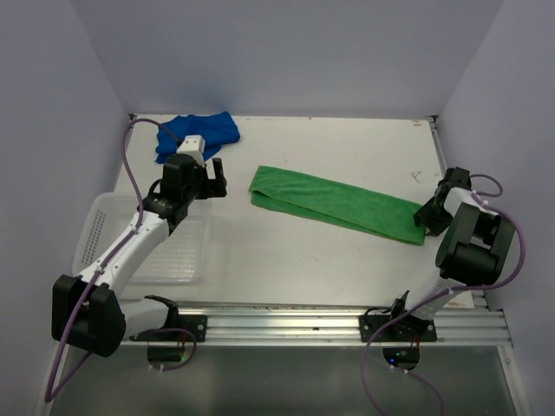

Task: Roll the towels
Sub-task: Fold the towel

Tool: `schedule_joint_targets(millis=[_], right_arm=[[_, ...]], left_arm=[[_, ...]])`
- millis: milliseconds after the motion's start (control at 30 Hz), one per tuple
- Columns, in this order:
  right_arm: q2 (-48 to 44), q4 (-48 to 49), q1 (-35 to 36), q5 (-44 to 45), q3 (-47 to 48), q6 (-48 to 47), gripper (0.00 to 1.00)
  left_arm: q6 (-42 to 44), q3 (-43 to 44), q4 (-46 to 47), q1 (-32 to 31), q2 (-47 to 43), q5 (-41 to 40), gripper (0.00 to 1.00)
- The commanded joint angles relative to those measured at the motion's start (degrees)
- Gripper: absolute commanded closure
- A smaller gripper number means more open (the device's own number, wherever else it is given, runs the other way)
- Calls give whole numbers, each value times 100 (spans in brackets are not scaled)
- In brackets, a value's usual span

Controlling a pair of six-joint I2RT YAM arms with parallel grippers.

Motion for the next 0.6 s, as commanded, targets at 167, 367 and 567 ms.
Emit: schedule_joint_targets(millis=[167,367,567], right_arm=[[310,496,-36,-134,-213,5,73],[134,312,-27,-186,-143,-57,86],[-59,39,-27,112,-2,-101,100]], left_arm=[[-24,217,83,-47,-2,112,0],[-24,208,91,-65,33,139,0],[3,190,91,-91,139,69,0]])
